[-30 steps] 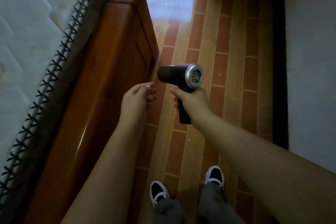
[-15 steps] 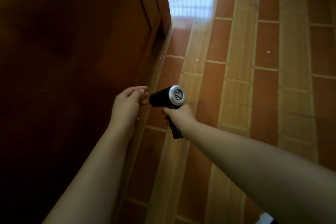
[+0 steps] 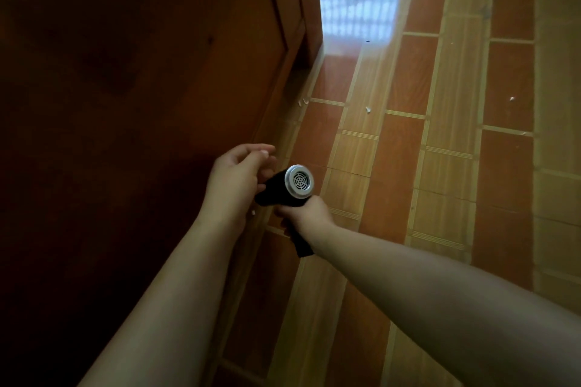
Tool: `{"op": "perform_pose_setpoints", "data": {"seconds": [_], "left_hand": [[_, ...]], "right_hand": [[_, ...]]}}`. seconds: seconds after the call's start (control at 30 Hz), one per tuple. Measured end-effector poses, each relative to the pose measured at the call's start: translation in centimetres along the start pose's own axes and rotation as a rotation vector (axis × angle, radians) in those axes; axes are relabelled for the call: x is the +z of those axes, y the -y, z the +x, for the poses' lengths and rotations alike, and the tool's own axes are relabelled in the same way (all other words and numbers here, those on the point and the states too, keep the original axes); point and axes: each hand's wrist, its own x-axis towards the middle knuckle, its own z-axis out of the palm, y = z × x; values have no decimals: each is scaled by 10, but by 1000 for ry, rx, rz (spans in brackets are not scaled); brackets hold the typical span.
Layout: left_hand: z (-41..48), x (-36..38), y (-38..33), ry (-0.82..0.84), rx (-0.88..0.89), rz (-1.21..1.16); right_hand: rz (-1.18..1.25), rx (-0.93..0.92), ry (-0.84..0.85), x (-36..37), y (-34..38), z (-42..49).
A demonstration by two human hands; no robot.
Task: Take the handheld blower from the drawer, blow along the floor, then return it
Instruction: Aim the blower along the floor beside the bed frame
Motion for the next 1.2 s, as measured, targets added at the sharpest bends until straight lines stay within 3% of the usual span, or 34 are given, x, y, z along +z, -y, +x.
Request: {"op": "perform_pose_setpoints", "data": {"seconds": [0.53, 0.83, 1.1, 1.2], "left_hand": [[-17, -33, 2, -70, 0, 101], [-16, -32, 5, -93, -20, 95], [-5, -21, -5, -86, -16, 100], [4, -10, -20, -76, -12, 106]], "right_hand": [[-187, 20, 24, 27, -11, 24], [-319, 50, 192, 44, -29, 12], [-205, -75, -72, 8, 21, 51], [-164, -99, -95, -11, 38, 59]]}}
